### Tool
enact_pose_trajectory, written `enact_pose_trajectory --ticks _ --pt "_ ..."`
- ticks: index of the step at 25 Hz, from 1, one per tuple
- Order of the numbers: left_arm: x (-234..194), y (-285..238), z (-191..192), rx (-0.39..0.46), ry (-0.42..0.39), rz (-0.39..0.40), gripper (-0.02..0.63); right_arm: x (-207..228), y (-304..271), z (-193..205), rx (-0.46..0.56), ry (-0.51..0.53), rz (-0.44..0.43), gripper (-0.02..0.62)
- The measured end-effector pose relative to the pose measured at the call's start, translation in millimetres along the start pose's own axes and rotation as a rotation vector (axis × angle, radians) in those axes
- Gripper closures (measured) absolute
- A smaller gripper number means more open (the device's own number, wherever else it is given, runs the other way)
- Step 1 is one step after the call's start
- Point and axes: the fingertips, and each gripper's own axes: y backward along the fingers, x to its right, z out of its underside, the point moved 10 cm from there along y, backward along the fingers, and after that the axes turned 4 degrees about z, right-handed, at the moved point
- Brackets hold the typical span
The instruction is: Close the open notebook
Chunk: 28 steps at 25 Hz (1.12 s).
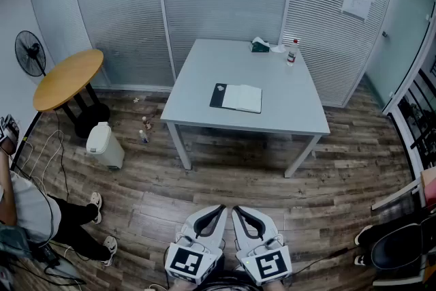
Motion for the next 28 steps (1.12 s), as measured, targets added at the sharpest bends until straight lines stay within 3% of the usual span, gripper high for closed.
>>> enact_pose_trajectory --ticks 8,12,21,28 --pt "-11.4 -5.7 3.1 0.010 0.061 -0.021 0.601 5.3 -15.5 5.4 0.018 -0.040 -0.006 0.592" --pt "-30.4 -12.9 4.4 0.015 0.015 -0.010 0.601 9.5 -32.2 4.0 0.023 -0.044 0.004 0.591" --pt "-72.4 -35.1 -1.6 0.011 -0.005 0.071 0.601 10.5 -78.0 2.5 0.042 -0.053 0.051 0.591" --pt "-97.4 -37.5 -4.7 0.009 0.010 0.084 0.592 5.4 -97.0 -1.2 0.053 -0.067 0.085 0.565"
